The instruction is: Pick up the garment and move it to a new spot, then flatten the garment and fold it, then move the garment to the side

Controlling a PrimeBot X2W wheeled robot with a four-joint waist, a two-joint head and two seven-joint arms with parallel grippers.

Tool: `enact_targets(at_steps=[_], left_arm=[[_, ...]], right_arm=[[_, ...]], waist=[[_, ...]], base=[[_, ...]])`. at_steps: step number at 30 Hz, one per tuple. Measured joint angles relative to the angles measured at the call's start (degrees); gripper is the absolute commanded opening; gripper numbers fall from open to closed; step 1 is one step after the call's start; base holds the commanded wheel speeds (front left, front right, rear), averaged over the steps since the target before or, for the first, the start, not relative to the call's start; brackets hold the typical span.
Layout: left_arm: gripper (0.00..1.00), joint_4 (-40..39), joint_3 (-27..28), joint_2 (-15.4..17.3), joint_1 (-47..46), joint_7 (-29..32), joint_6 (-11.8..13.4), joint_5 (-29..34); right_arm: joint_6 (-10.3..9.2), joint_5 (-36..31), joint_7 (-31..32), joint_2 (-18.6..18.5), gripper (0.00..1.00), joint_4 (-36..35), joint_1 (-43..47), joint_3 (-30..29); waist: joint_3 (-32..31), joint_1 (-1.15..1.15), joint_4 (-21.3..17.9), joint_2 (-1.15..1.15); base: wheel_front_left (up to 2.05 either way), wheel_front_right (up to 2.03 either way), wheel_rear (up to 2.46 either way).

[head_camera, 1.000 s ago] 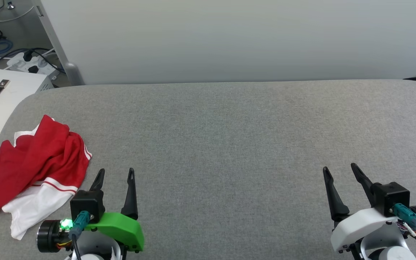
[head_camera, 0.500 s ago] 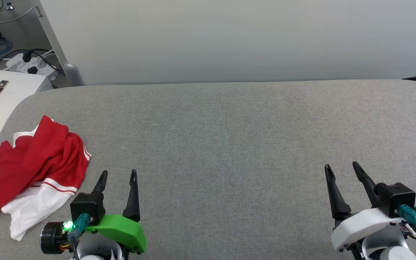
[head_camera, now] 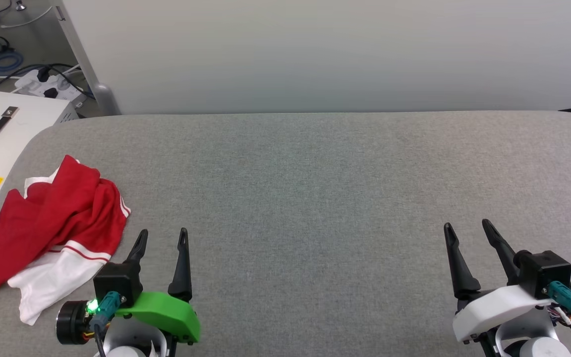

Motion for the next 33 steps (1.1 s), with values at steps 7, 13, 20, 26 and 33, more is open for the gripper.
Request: enact_targets(at_steps=[7,13,20,26,33], left_arm=[[1.00,0.74,0.57,0.00,-0.53,-0.92,-0.25,-0.63],[1.00,1.10,1.42,0.00,-0.81,-1.49,-0.34,-1.59],[1.00,1.30,2.72,-0.01,-1.19,-2.46,-0.79,-2.16],[1.00,1.65,3.76,-0.01,-1.37,-3.15,-1.24,-2.55],[1.00,2.57,4.97,-0.01,-1.38,-3.93,-1.57,-2.57]], right_arm=[[0.00,0.16,-0.01,0.00,1.00,-1.13,-0.13,0.90],[0.00,0.19,0.03,0.01,1.00,-2.03,-0.44,2.55],[0.00,0.69,0.07,0.02,1.00,-2.81,-1.09,4.42],[0.00,1.04,0.08,0.03,1.00,-2.87,-1.20,5.86],[0.00,1.16,0.07,0.04,1.00,-2.94,-1.60,7.30]], waist=[[0.09,0.00,2.20,0.00],[0.24,0.00,4.99,0.00],[0.45,0.00,9.01,0.00],[0.56,0.00,12.77,0.00],[0.61,0.00,17.11,0.00]], base=[[0.00,0.00,0.00],[0.00,0.00,0.00],[0.00,0.00,0.00],[0.00,0.00,0.00],[0.00,0.00,0.00]])
